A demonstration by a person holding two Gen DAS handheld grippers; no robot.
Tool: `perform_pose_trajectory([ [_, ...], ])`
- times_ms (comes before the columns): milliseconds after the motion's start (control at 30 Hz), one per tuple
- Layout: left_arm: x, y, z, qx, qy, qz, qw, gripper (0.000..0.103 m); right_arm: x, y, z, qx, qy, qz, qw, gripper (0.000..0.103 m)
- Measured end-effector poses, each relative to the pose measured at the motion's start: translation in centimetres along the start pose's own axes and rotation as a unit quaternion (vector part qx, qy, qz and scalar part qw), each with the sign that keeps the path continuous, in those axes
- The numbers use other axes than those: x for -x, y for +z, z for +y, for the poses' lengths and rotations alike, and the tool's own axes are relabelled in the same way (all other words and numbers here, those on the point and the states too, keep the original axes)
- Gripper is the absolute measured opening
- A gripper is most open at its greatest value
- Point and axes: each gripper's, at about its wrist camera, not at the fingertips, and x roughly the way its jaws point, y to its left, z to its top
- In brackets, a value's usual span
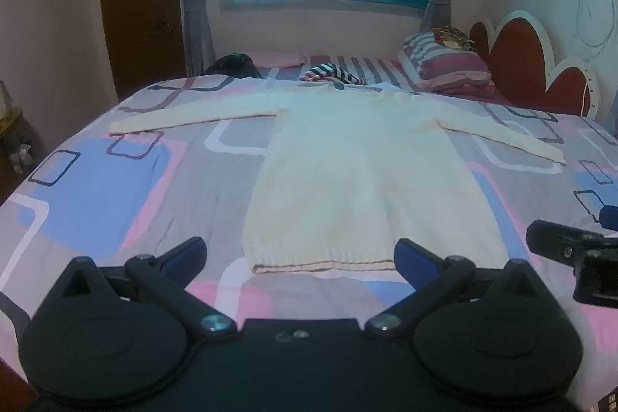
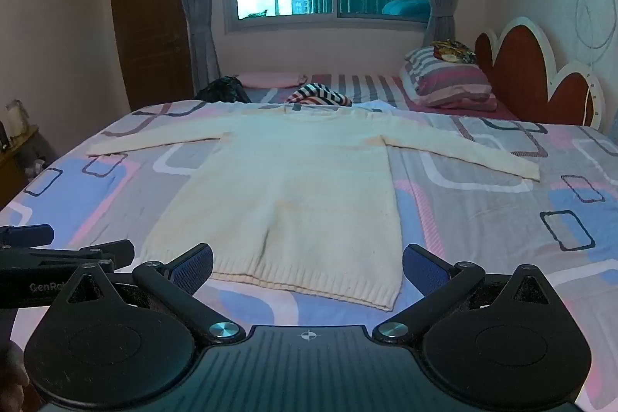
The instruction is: Fold small clothes
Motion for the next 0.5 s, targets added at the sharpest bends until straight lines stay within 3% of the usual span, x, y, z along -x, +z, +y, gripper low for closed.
perform_pose_trajectory([
  [500, -0.61, -0.28, -0.01, -0.003, 0.003, 0.004, 1.0000, 0.103, -0.63, 0.44, -0.51, -0.002, -0.002, 0.005, 1.000, 0.103],
])
